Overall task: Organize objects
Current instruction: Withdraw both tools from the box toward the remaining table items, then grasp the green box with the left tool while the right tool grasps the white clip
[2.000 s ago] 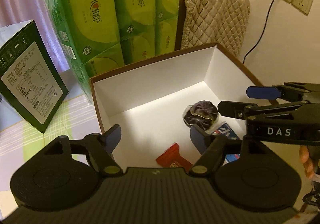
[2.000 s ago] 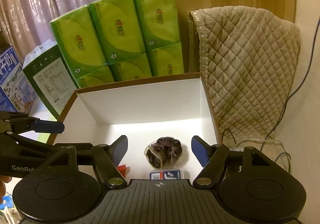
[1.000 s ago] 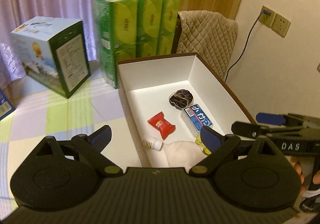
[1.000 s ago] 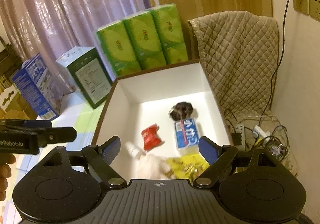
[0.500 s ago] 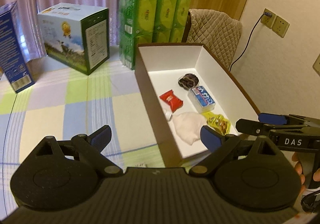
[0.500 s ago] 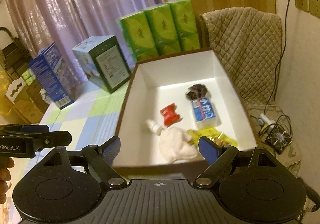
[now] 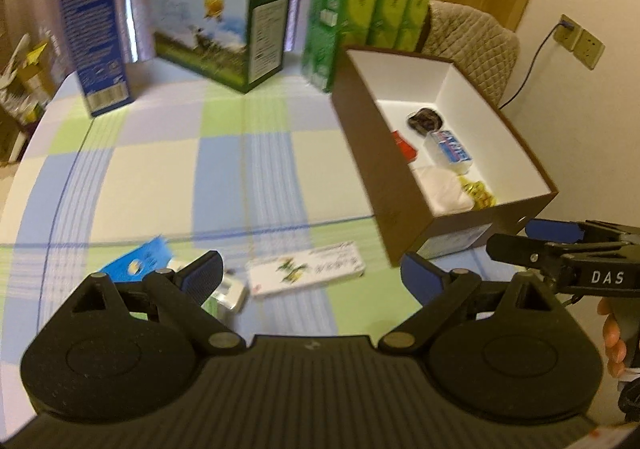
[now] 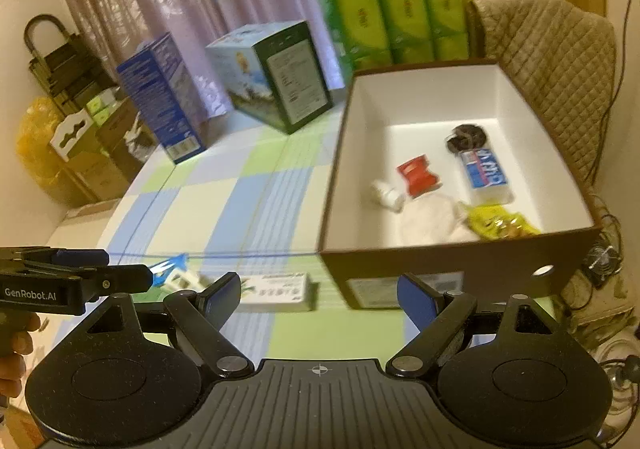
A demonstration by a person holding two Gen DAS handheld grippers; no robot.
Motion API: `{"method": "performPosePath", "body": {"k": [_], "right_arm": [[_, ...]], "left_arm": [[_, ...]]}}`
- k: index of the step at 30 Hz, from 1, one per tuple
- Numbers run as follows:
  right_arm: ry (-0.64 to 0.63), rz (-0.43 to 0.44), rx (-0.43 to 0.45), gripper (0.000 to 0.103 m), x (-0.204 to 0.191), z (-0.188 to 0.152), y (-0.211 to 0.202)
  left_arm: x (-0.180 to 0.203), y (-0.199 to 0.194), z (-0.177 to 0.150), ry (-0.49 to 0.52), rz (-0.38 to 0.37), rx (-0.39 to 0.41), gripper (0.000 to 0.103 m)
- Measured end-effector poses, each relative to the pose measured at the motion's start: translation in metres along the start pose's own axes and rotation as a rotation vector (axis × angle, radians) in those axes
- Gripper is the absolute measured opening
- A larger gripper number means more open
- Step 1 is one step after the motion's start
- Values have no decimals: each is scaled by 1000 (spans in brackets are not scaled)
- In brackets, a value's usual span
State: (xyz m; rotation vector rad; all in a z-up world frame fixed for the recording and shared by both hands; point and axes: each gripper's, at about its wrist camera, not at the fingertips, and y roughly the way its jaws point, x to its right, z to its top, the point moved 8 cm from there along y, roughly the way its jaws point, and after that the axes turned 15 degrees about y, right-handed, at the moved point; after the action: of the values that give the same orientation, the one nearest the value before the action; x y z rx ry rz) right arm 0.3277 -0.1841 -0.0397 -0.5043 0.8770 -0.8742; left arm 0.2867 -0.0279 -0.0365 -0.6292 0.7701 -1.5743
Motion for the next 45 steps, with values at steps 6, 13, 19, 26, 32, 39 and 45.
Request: {"method": "performPosePath", "body": {"k": [6,13,19,26,32,39,45], "right_arm": [[-13,20,-34,83,-17,-17,12],[-37,34,-84,83,-34,-41,33],[-55,21,-121,83,-38,-55,52],[-51,-3,-144,82,-33,-60,67],[-33,-31,-165,82,-23,-59,77],[2,-64,-175,82,-5,-54,84],[17,-72,-186,82,2,-50,91]], "left_arm": [[-23,-11,-27,-46,31,-28,94],[-48,-16,-55,-89,62,-57,94],[-60,-9,-73,-111,72,-85,94],[-74,7,-83,-150,97,-115,94],[-84,36,-82,-254,89,-158,94],[-107,70,-82,-429,111,-197,94],[-123,91,-82,-472,164,-228,94]]}}
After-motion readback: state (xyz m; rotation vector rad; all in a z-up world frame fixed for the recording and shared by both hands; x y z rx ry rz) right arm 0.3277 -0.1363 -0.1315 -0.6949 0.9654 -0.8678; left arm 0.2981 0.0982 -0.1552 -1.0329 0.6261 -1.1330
